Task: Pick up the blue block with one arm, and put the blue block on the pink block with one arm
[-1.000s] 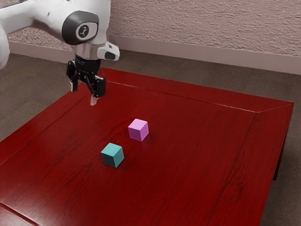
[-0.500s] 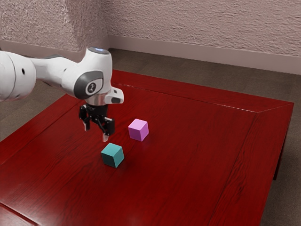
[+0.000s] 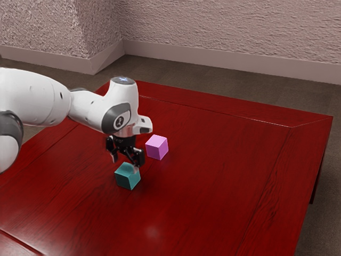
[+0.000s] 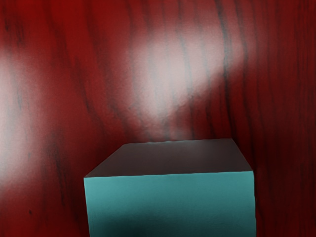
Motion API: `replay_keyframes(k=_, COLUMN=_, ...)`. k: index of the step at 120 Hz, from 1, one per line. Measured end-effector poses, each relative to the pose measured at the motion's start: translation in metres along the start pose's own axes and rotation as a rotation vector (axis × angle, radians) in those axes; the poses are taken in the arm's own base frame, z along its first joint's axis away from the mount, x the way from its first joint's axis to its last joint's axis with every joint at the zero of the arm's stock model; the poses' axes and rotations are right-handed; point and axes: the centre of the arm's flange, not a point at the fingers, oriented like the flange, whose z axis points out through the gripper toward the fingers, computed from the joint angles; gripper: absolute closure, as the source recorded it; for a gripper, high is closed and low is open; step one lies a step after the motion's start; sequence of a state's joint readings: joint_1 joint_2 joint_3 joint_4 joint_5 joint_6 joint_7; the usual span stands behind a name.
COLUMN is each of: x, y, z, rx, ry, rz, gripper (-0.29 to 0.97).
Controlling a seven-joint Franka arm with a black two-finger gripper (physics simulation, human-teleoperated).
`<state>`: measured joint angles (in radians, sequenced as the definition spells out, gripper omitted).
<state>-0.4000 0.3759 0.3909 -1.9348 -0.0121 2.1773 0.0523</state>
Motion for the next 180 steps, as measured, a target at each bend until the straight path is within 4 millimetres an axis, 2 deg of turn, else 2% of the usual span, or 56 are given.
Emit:
replay_keyframes(k=60, x=0.009, y=0.010, z=0.061, rx=-0.040, ry=-0.037, rz=-0.038, gripper=-0.01)
replay_keyframes(k=82, x=0.014, y=0.013, z=0.060, rx=-0.040, ry=-0.019, rz=-0.036, gripper=0.06)
replay_keyframes(k=97, x=0.015, y=0.015, z=0.057, rx=-0.043, ry=-0.010, rz=-0.037, gripper=0.06)
replay_keyframes(k=117, x=0.020, y=0.017, z=0.040, rx=-0.054, ry=0.024, rz=-0.031, gripper=0.25)
replay_keyframes(k=142, x=0.021, y=0.015, z=0.008, rx=-0.070, ry=0.054, rz=-0.016, gripper=0.28)
replay_keyframes(k=162, x=0.044, y=0.007, z=-0.044, rx=-0.074, ry=0.109, rz=-0.003, gripper=0.28)
replay_keyframes(k=171, x=0.056, y=-0.011, z=-0.056, rx=-0.075, ry=0.121, rz=-0.022, gripper=0.28)
replay_keyframes(k=180, x=0.072, y=-0.019, z=-0.059, rx=-0.097, ry=0.126, rz=-0.023, gripper=0.27)
